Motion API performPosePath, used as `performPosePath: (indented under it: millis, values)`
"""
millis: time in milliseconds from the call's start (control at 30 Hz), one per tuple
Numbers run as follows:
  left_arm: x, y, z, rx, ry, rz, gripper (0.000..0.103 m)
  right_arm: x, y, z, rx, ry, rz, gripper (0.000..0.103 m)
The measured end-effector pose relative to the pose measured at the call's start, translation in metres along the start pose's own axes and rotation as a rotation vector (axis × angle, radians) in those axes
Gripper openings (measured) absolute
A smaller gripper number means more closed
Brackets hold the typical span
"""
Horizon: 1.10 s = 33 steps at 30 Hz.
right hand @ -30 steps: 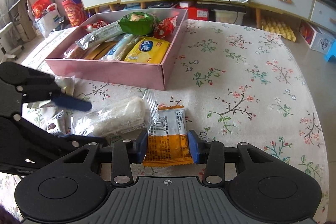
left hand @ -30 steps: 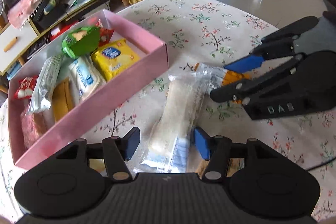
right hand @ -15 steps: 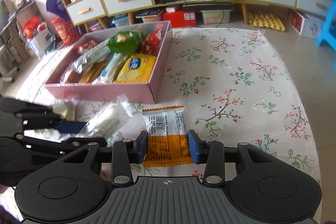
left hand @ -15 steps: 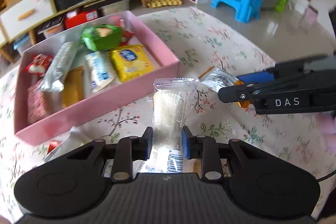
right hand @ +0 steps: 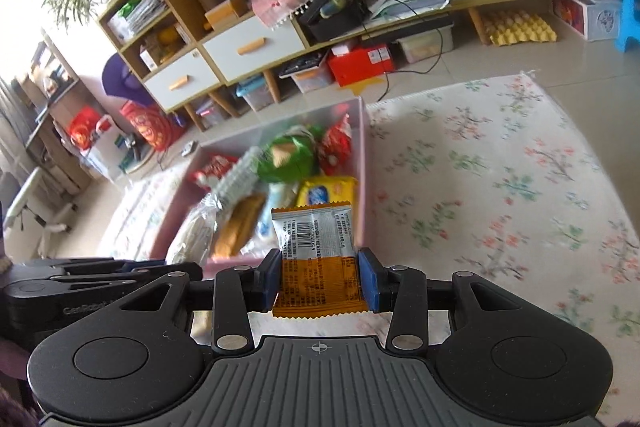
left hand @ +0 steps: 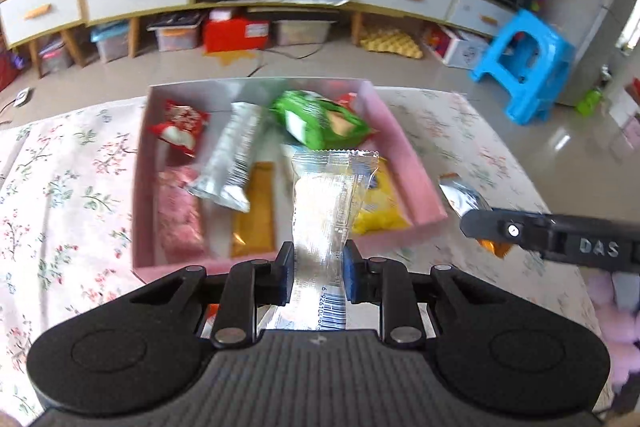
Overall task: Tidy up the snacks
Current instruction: 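Carry both packets into the pink box and open both tools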
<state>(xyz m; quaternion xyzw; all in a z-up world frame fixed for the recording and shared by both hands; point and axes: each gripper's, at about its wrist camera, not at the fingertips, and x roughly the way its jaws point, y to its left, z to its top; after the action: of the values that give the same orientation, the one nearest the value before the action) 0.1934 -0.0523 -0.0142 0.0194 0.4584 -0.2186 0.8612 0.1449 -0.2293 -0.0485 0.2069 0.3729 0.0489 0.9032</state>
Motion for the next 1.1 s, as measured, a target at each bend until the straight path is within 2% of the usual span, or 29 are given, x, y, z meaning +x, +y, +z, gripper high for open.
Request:
performPosePath:
  millis: [100, 300, 700, 867, 1033, 1100]
  values:
    - [0.014, 0.003, 0.015, -0.018, 0.014, 0.038, 0.021, 0.018, 0.002, 0.011, 0.032, 0.021, 0.005, 0.040]
    - [0.038, 0.009, 0.035, -0.039, 0.012, 0.058, 0.021, 0.048, 0.003, 0.025, 0.078, 0.038, 0.025, 0.040]
    - [0.056, 0.018, 0.032, -0.034, 0.009, 0.116, 0.020, 0.072, 0.004, 0.021, 0.062, 0.058, 0.018, 0.040]
    - [0.056, 0.015, 0.031, -0.001, 0.008, 0.104, 0.020, 0.076, 0.002, 0.019, 0.050, 0.063, 0.009, 0.040]
    - [0.050, 0.016, 0.029, 0.025, -0.005, 0.100, 0.027, 0.074, 0.002, 0.020, 0.049, 0.058, 0.014, 0.043]
    - [0.047, 0.015, 0.027, 0.038, -0.019, 0.090, 0.034, 0.072, 0.001, 0.021, 0.063, 0.058, 0.024, 0.054]
